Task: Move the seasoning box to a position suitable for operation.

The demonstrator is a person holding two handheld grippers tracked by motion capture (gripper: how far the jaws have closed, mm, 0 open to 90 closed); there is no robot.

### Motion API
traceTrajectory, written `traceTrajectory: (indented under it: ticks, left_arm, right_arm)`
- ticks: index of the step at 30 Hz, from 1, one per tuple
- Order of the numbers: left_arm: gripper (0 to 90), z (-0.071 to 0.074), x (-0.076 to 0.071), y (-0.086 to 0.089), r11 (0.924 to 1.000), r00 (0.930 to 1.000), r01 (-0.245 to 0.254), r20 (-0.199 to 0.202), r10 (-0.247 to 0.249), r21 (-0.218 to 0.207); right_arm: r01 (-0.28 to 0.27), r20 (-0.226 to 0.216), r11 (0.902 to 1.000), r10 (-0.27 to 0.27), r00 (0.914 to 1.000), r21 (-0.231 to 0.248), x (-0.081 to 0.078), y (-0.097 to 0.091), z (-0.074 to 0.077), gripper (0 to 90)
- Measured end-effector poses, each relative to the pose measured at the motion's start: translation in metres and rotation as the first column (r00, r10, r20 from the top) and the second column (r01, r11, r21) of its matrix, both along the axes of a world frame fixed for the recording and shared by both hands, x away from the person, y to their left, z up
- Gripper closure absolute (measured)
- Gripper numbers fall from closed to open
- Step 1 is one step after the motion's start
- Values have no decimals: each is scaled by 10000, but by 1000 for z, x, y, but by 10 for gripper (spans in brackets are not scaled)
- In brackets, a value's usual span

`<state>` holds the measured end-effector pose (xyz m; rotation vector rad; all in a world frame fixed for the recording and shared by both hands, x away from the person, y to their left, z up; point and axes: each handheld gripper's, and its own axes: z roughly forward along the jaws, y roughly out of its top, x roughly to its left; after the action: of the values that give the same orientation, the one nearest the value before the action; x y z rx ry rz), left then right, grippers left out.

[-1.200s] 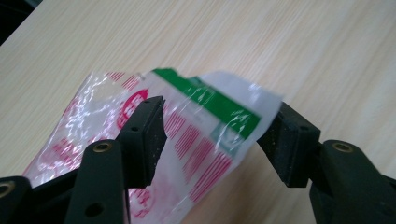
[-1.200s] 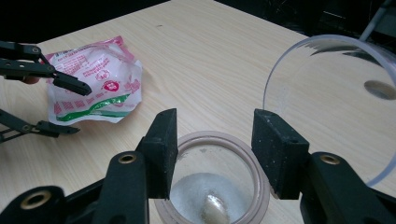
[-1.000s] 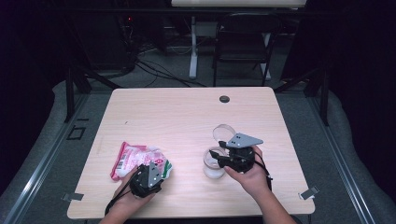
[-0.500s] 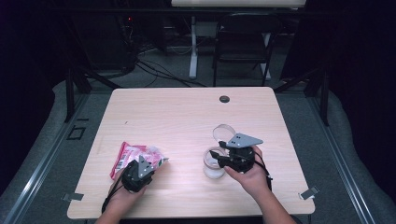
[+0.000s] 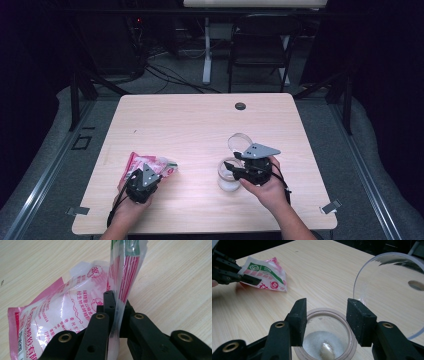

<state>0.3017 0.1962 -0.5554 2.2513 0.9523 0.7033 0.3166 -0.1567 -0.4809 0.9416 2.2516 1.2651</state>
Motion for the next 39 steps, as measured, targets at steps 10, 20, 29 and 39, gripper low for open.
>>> traceTrajectory:
  ticks: [10, 20, 29, 39]
  left_arm:
    - [900, 14, -4, 12, 9992, 9974, -336, 632, 349, -221]
    - [900, 35, -11, 24, 9966, 9829, -803, 1649, 825, -197]
    - [900, 52, -4, 36, 9934, 9785, -1082, 1725, 1132, -378]
    - [900, 85, 18, 44, 9894, 9677, -1365, 2205, 1223, 505]
  right_arm:
    - [18, 43, 10000, -18, 10000, 63, -1, -1, 0, 511]
    - [96, 80, 9999, -97, 9999, 139, -1, -2, 1, 512]
    - [146, 80, 9996, -148, 9999, 238, 0, -5, 2, 512]
    - [210, 69, 9994, -212, 9998, 282, 1, -8, 3, 512]
